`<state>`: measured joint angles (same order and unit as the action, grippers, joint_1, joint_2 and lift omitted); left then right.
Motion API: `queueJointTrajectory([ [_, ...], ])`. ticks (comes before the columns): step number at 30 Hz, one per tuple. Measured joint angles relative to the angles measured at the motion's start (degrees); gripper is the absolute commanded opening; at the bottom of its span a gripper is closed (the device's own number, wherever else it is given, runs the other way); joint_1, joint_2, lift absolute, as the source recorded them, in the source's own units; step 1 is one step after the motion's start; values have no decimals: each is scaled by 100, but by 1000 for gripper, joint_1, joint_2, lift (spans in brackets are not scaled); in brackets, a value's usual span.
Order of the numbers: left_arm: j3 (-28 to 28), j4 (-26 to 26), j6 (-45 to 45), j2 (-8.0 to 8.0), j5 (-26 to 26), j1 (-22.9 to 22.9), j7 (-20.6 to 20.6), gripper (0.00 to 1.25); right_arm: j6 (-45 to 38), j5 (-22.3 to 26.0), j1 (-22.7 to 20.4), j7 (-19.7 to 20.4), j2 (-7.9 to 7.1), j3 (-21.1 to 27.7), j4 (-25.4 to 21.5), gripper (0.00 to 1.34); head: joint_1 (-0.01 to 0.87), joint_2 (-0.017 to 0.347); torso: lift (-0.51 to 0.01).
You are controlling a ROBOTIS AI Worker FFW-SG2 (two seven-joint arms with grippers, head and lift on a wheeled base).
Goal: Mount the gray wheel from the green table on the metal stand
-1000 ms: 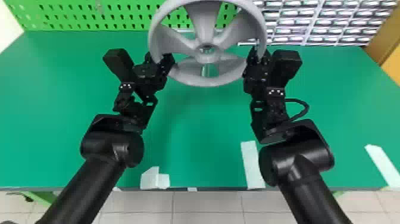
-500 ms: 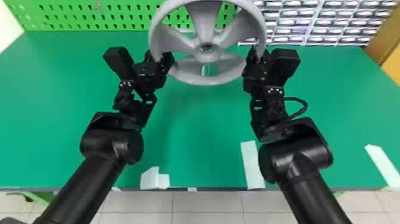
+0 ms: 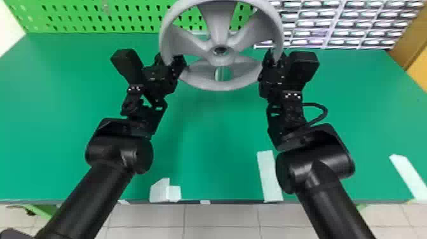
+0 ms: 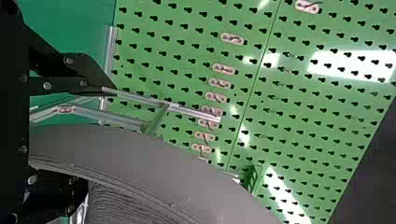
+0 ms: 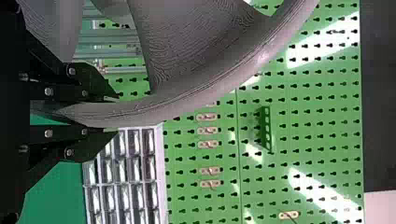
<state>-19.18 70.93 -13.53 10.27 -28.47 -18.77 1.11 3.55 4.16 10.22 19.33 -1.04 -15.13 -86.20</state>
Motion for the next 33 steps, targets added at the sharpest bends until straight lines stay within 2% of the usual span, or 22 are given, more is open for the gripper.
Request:
queueJointTrajectory([
  [33, 158, -488, 0, -110, 72, -248, 193, 379, -31, -59, 208, 0, 8, 46, 304, 170, 867, 52, -100],
])
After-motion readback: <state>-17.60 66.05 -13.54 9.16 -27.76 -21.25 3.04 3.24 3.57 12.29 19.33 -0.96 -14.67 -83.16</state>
